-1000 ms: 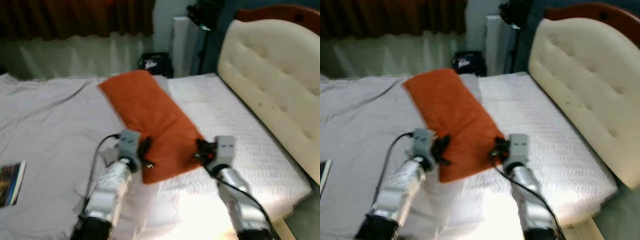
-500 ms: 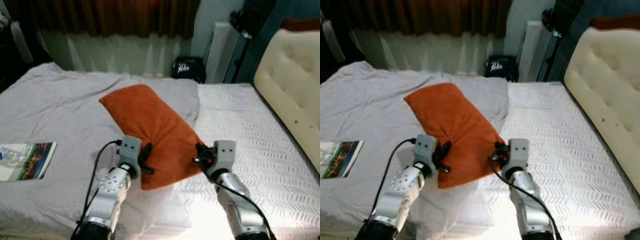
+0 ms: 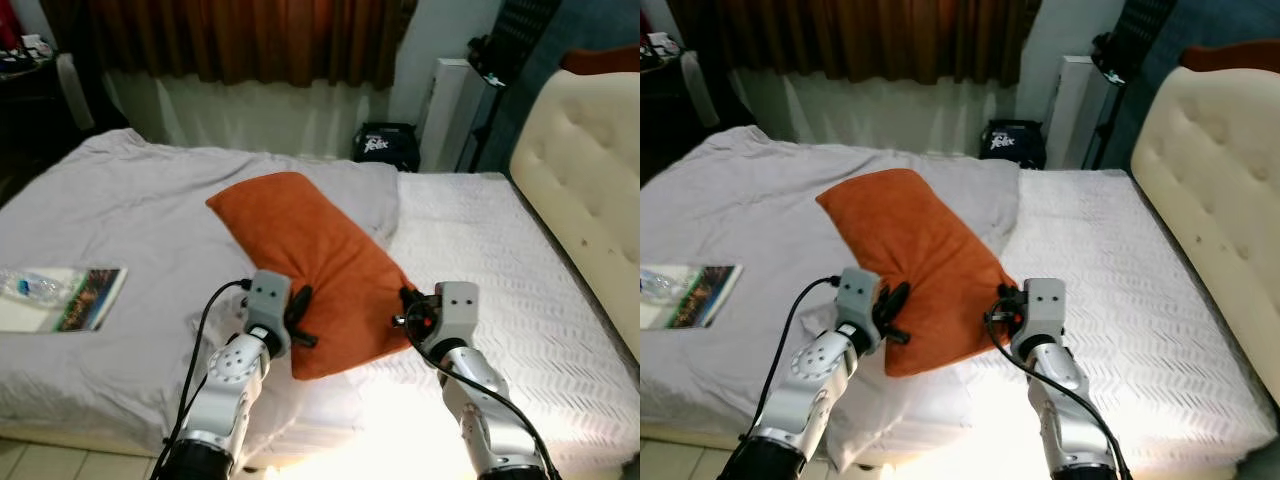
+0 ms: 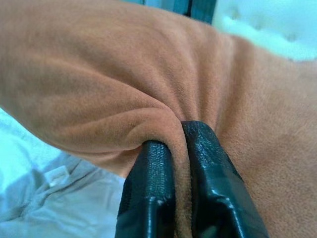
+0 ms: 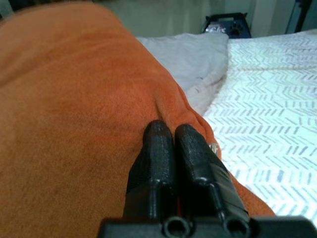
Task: Clean up the room
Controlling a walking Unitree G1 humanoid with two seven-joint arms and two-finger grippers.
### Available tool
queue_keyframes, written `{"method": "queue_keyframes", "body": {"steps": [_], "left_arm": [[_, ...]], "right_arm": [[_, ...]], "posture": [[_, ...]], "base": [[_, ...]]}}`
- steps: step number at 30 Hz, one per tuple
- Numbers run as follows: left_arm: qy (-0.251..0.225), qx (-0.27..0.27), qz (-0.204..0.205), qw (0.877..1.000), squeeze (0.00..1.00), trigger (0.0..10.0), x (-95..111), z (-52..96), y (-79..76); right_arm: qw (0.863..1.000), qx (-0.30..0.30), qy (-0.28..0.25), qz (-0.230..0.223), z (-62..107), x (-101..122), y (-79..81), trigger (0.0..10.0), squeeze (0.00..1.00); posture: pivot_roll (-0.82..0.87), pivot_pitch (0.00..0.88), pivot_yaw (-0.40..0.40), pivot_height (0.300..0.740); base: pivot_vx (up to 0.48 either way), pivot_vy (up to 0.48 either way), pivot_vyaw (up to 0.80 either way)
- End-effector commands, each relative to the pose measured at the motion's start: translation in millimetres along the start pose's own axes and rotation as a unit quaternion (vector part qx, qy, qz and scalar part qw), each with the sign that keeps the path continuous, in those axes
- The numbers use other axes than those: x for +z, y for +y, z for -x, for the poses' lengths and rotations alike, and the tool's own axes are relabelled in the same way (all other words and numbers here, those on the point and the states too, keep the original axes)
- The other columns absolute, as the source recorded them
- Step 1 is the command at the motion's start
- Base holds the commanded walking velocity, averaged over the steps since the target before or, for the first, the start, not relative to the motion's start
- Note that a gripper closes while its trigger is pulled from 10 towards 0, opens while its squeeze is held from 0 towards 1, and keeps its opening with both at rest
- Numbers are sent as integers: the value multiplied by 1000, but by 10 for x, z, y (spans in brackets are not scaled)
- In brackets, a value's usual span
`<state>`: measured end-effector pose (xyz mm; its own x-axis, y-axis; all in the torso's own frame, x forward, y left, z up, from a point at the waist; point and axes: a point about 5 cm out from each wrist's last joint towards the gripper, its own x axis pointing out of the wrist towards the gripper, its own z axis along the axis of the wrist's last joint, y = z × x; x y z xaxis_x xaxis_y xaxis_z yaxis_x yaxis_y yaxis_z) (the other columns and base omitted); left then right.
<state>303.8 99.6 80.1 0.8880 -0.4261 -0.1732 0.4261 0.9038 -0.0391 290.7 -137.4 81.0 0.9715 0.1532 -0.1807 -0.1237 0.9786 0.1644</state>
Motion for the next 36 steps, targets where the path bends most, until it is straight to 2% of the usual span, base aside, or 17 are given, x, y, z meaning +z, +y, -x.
{"method": "queue_keyframes", "body": {"steps": [1,5,15,21,25,36], "left_arm": [[-29,-40,-20,999,0,10000,137,-66,-138],[-28,-40,-20,999,0,10000,137,-73,-133],[-18,-34,-11,999,0,10000,109,-96,-2],[-13,-33,-14,999,0,10000,69,-87,5],[-16,-51,-24,998,0,10000,75,-93,-58],[-13,-58,-28,998,0,10000,101,-172,-36]], "right_arm": [[999,1,-37,13,-39,185,-6,10000,0],[999,-2,-38,13,-42,185,-10,10000,0],[999,-6,-34,12,-53,162,-14,10000,0],[999,-23,-28,4,-55,110,-83,10000,0],[998,-58,-21,16,-42,39,-223,10000,0],[997,-71,-17,18,-70,4,-237,10000,0]], "posture": [[-24,0,-25,740],[-25,0,-25,740],[-27,0,-18,740],[-27,0,-18,740],[-21,0,-18,740],[-27,0,-9,740]], "base": [[251,-405,0],[248,-408,0],[321,-350,0],[367,-305,0],[367,-308,0],[364,-307,0]]}}
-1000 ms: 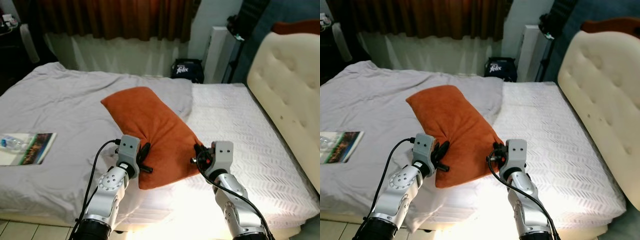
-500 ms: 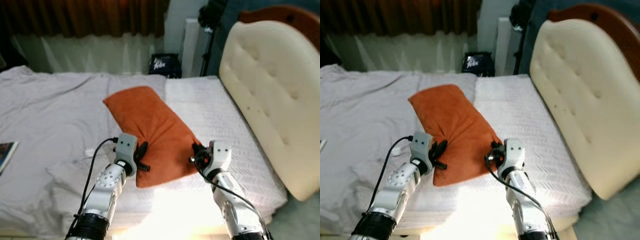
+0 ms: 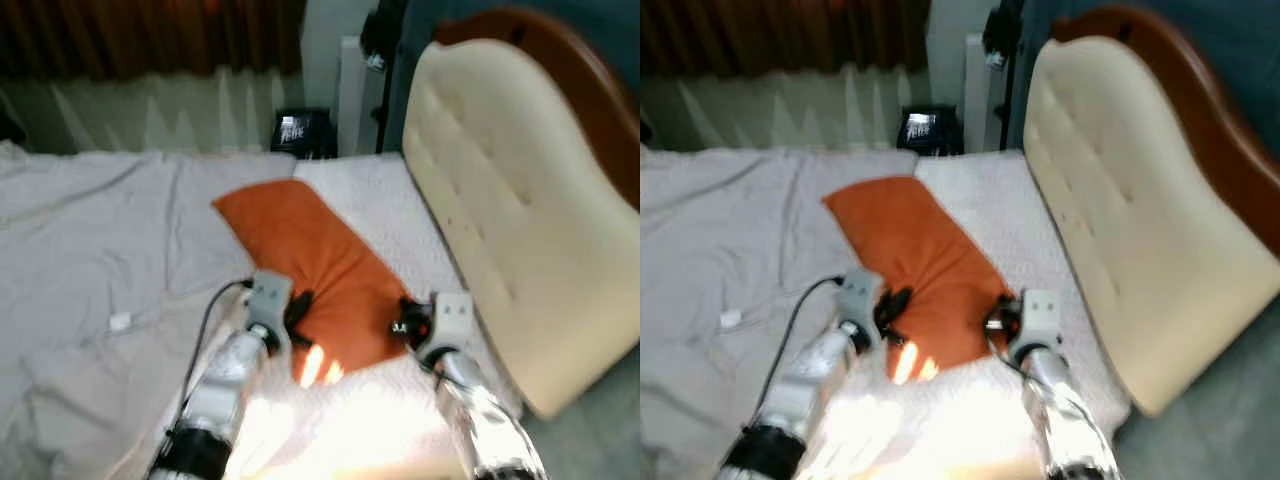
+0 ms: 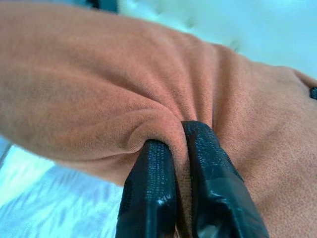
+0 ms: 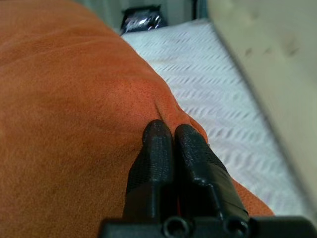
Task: Clean up the room
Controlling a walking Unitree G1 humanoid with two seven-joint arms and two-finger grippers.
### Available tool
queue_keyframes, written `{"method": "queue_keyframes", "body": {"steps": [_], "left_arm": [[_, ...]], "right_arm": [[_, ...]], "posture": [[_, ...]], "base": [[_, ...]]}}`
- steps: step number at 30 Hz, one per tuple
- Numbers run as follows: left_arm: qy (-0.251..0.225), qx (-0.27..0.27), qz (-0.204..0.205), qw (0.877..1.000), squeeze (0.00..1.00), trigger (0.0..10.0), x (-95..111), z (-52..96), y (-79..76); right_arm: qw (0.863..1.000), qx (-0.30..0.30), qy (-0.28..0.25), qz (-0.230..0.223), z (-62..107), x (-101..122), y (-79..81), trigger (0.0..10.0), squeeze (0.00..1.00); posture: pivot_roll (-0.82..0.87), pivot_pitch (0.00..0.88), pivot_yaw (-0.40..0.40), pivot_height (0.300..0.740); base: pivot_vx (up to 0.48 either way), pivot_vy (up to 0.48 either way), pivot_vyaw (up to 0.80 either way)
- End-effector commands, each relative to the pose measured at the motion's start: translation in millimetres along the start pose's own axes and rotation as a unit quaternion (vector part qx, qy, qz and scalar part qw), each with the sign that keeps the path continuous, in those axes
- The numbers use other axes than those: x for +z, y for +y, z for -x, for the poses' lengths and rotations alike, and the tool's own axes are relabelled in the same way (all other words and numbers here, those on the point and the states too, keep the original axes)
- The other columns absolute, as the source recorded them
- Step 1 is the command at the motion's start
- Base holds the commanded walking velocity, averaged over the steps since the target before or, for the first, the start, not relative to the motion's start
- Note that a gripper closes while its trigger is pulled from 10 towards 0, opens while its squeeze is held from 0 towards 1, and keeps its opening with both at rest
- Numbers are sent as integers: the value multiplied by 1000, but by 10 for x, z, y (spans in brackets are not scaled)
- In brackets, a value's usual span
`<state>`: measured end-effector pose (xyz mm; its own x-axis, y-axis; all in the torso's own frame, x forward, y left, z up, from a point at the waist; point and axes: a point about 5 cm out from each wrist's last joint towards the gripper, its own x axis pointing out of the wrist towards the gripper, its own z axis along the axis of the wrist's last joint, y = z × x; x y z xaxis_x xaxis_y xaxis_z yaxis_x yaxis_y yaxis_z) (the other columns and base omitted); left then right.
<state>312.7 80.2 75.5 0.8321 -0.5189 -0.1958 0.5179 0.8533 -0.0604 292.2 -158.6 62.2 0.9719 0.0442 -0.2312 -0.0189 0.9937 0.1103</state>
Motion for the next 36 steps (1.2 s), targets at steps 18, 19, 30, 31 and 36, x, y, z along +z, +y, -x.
{"method": "queue_keyframes", "body": {"steps": [18,19,30,31,36], "left_arm": [[53,-112,-143,982,0,10000,279,-422,-19],[56,-108,-176,977,0,10000,333,-451,7],[34,-67,-168,983,0,10000,493,-499,103],[32,-50,-134,989,0,10000,476,-507,99],[-20,-53,-53,997,0,10000,516,-454,173]], "right_arm": [[992,-115,34,-44,-387,-20,-3,10000,0],[989,-142,25,-43,-414,9,-40,10000,0],[969,-230,0,86,-452,141,-228,10000,0],[965,-236,6,116,-440,113,-274,10000,0],[975,-203,-25,84,-396,102,-176,10000,0]], "posture": [[-67,105,58,740],[-86,151,72,740],[-172,309,35,740],[-171,336,9,740],[-140,338,-21,740]], "base": [[41,-33,0],[0,0,0],[0,0,0],[0,0,0],[0,0,0]]}}
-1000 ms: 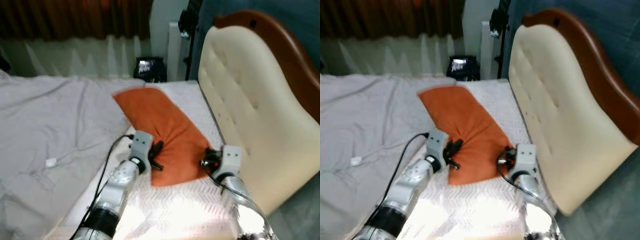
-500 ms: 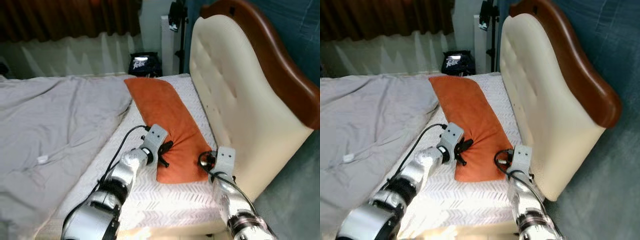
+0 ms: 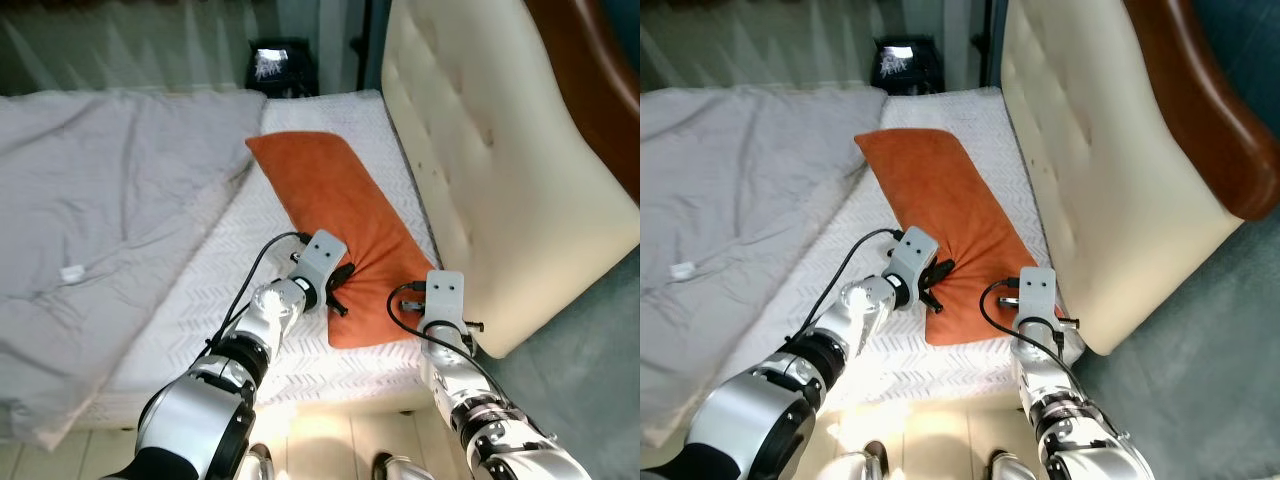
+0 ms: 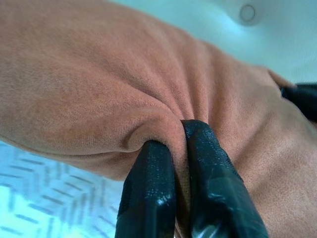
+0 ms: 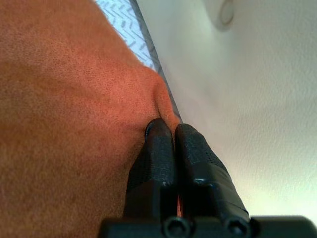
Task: Clean up the room
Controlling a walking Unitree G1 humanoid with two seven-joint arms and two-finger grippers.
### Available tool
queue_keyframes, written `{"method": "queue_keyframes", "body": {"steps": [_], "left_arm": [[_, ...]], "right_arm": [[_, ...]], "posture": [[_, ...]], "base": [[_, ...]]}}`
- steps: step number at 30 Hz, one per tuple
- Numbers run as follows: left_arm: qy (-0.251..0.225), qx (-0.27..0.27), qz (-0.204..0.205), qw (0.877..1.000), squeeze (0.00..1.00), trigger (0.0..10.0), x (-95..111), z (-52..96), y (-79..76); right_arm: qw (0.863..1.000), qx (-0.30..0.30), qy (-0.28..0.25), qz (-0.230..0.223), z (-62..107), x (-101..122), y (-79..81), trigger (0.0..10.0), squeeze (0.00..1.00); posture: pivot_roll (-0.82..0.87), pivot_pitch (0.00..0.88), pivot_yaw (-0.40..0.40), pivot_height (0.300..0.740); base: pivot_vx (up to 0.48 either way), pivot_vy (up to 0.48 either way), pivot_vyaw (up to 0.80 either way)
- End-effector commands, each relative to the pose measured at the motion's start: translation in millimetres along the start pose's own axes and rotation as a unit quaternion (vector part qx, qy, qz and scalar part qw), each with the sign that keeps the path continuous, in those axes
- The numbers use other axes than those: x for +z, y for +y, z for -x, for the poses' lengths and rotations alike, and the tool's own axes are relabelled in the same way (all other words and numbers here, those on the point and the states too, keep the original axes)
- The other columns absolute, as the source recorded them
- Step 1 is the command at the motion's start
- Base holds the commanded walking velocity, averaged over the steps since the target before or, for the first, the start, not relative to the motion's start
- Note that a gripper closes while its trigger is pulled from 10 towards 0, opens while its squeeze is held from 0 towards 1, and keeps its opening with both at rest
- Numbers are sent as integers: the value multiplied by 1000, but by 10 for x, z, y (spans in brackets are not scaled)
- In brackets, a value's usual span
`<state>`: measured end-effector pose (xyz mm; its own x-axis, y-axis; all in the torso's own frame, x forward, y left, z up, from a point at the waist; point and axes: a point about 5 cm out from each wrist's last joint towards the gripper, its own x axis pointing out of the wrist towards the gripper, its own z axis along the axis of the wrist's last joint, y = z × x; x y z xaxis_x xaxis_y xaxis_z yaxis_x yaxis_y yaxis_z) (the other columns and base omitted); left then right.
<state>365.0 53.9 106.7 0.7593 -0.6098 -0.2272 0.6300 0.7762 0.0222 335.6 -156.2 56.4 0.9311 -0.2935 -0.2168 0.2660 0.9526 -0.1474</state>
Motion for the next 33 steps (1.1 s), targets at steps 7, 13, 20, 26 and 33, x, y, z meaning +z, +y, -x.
{"method": "queue_keyframes", "body": {"steps": [7,13,20,26,33], "left_arm": [[-57,18,-12,998,0,10000,-143,325,340],[-56,3,-41,998,0,10000,-82,283,305],[-87,-30,-110,990,0,10000,264,73,95],[-144,-34,-197,969,0,10000,662,-58,-91],[-122,-44,-227,965,0,10000,534,-106,-237]], "right_arm": [[995,-23,-93,17,246,58,-249,10000,0],[997,-39,-64,21,257,-96,-314,10000,0],[990,-108,-81,29,121,75,-449,10000,0],[976,-201,-76,17,23,138,-704,10000,0],[971,-231,-49,47,26,39,-731,10000,0]], "posture": [[-165,381,-68,740],[-178,421,-73,740],[-202,448,-44,740],[-209,474,-27,740],[-218,487,-17,740]], "base": [[0,0,0],[0,0,0],[0,0,0],[0,0,0],[0,0,0]]}}
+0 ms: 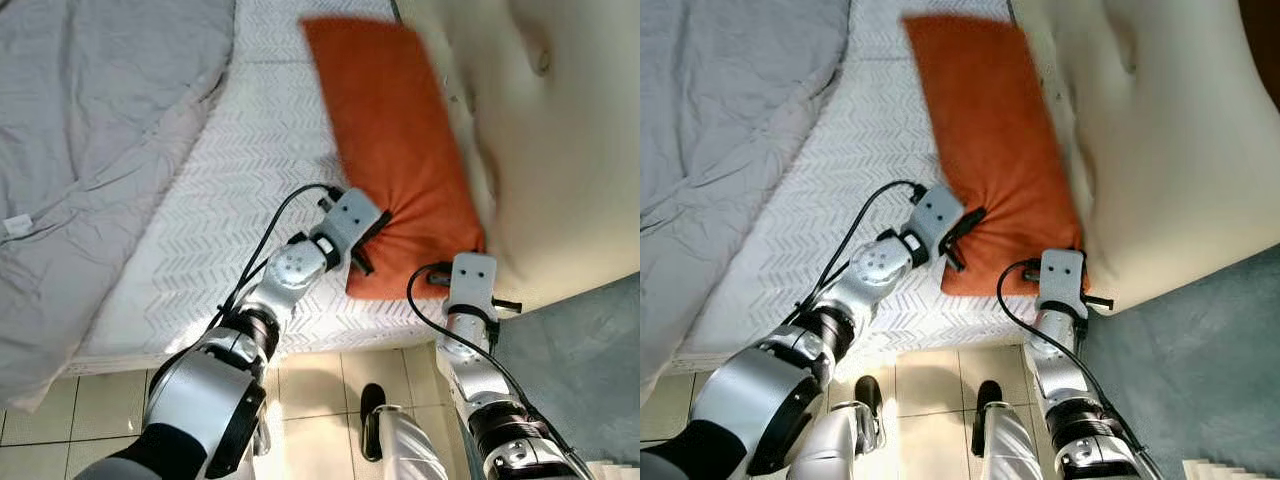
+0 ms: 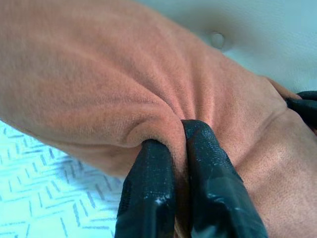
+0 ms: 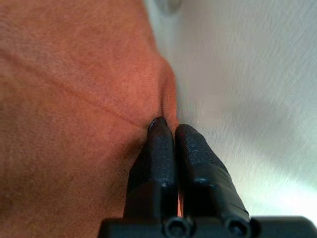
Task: Clean up the room
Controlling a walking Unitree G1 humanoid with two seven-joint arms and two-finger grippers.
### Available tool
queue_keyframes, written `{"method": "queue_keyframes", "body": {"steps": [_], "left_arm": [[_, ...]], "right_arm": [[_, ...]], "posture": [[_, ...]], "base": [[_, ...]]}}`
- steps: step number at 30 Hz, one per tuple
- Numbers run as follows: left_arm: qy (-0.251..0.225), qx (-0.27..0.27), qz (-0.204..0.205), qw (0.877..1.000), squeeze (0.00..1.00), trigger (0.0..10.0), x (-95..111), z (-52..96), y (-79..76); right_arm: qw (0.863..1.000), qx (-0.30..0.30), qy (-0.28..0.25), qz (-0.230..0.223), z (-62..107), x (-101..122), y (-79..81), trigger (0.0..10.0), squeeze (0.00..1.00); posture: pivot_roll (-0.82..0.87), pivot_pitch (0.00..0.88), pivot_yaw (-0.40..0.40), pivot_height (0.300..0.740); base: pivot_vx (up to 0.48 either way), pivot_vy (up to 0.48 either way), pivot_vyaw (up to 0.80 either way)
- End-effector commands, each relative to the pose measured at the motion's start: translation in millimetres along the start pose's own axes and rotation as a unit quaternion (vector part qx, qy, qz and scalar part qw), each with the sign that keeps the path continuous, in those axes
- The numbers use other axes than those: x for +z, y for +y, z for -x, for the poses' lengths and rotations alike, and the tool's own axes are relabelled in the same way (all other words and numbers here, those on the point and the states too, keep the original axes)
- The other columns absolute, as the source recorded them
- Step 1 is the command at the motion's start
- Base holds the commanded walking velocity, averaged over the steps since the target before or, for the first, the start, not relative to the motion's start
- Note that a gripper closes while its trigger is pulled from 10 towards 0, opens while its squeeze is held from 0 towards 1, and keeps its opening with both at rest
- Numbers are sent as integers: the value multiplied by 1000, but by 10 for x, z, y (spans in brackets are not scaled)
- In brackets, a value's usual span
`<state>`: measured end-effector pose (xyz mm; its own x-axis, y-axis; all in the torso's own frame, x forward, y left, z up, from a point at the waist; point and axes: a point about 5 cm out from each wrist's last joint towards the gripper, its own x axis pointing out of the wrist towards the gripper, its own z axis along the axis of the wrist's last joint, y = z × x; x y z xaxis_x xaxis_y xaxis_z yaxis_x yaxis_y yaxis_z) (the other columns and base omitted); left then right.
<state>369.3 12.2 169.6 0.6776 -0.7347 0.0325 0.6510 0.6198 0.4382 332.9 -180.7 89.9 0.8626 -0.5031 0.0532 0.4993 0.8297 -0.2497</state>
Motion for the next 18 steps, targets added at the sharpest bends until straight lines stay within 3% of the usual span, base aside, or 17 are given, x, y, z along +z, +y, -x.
{"method": "queue_keyframes", "body": {"steps": [1,4,6,10,14,17,18], "left_arm": [[47,-15,-3,999,0,10000,-261,124,-123],[90,-11,31,995,0,10000,-470,203,-287],[102,1,62,993,0,10000,-521,216,-332],[114,-2,77,991,0,10000,-549,213,-384],[116,-5,72,991,0,10000,-538,200,-377],[105,4,69,992,0,10000,-465,172,-248],[103,10,70,992,0,10000,-448,169,-199]], "right_arm": [[992,-91,74,42,-32,-363,-406,10000,0],[989,-83,89,81,15,-462,-375,10000,0],[988,-74,95,95,38,-491,-343,10000,0],[986,-71,110,104,56,-515,-299,10000,0],[987,-59,114,101,44,-488,-238,10000,0],[987,-61,112,93,10,-439,-220,10000,0],[989,-58,110,85,4,-425,-213,10000,1000]], "posture": [[-225,492,-15,740],[-254,517,-23,740],[-267,533,-31,740],[-280,547,-38,740],[-281,551,-39,740],[-271,548,-37,740],[-267,547,-37,740]], "base": [[0,0,0],[0,0,0],[0,0,0],[0,0,0],[0,0,0],[0,0,0],[0,0,0]]}}
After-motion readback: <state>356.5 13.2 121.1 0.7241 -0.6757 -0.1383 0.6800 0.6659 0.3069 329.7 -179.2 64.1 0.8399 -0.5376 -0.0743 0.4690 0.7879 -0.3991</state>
